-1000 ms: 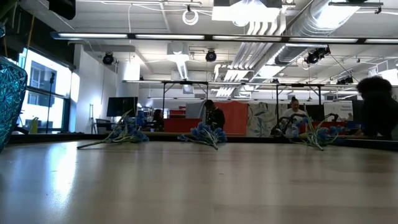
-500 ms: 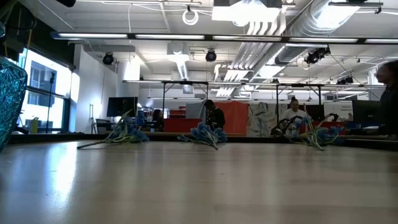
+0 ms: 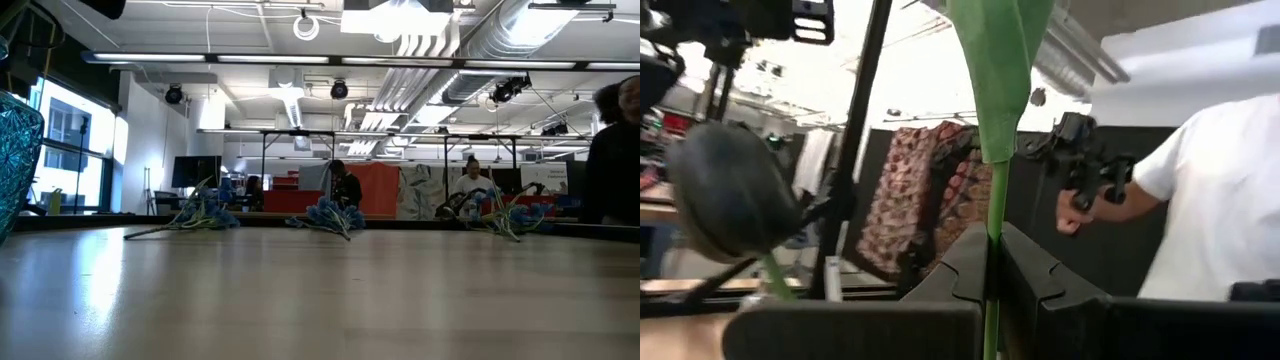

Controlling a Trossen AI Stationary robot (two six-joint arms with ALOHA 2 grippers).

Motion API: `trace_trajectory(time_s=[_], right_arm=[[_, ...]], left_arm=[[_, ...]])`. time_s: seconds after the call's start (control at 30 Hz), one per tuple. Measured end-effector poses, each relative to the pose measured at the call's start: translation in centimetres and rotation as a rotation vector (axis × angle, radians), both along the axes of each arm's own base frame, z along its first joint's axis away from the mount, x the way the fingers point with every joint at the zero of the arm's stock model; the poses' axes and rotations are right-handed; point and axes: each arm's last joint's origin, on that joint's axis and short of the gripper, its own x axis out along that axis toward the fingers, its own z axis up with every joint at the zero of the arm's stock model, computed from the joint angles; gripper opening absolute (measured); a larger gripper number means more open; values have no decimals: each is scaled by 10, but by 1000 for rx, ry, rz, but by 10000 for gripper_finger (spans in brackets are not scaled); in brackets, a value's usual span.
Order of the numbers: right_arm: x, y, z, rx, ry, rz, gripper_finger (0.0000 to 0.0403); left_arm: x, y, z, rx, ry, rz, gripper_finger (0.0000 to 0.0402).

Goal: Sort flowers into vase by color
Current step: Put the black flower into the blue vase

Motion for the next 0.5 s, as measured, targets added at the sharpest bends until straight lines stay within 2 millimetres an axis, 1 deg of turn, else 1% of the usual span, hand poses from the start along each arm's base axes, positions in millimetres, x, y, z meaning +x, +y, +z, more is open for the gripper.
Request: trace_trajectory(time_s=[0.13,0.3,0.5], right_arm=[[0,0,0,0,0,0,224],[0,0,0,0,0,0,224],[0,0,0,0,0,0,224]], left_arm=[[2,-3,-5,18,30,-6,0],[8,-4,-11,30,76,66,0],[10,-6,-16,24,118,58,0]])
